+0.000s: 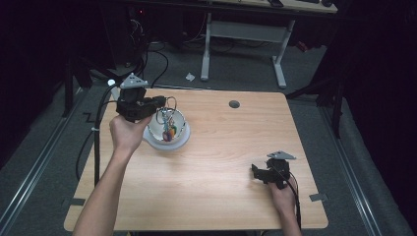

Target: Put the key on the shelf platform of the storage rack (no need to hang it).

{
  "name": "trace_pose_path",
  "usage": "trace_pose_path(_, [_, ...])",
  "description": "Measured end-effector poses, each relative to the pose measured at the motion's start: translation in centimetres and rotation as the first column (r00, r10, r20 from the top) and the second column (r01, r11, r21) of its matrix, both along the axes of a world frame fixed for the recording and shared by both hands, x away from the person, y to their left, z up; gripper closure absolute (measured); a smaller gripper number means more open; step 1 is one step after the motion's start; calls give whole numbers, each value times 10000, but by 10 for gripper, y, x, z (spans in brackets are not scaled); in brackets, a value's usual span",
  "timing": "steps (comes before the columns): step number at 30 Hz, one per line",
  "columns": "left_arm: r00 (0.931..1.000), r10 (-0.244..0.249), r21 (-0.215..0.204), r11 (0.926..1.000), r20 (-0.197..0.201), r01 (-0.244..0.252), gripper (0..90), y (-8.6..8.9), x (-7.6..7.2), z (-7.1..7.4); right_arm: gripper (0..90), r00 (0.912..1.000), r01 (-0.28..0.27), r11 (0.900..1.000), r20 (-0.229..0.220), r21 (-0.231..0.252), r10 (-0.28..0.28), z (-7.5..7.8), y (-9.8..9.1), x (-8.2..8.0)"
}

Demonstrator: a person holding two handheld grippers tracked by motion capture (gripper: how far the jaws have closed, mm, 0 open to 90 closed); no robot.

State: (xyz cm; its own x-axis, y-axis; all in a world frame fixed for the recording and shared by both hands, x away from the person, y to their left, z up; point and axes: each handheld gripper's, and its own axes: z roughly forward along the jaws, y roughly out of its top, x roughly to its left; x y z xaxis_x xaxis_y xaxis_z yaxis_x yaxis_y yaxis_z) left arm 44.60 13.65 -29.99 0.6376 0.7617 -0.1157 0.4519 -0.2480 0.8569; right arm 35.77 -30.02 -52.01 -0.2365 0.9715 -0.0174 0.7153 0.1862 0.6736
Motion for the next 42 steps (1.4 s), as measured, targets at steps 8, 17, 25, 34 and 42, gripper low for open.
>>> trace_pose_path(8, [9990,425,117,9990,127,-426,853,4,9,-2,152,10000,-5,10000,1,1,5,0,0,0])
trace_pose_path(17, [9979,649,290,9975,58,-650,852,2,18,-13,152,10000,-12,10000,-13,3,12,0,0,0])
trace_pose_path(25, [9974,700,463,9965,-150,-693,852,1,24,-25,152,10000,-9,10000,-11,-2,9,0,0,0])
trace_pose_path(34, [9966,686,540,9964,-459,-660,851,-2,31,-41,152,10000,-9,10000,-11,0,9,0,0,0])
trace_pose_path(42, [9958,632,647,9962,-655,-590,851,-4,32,-53,152,10000,-9,10000,-10,0,9,0,0,0])
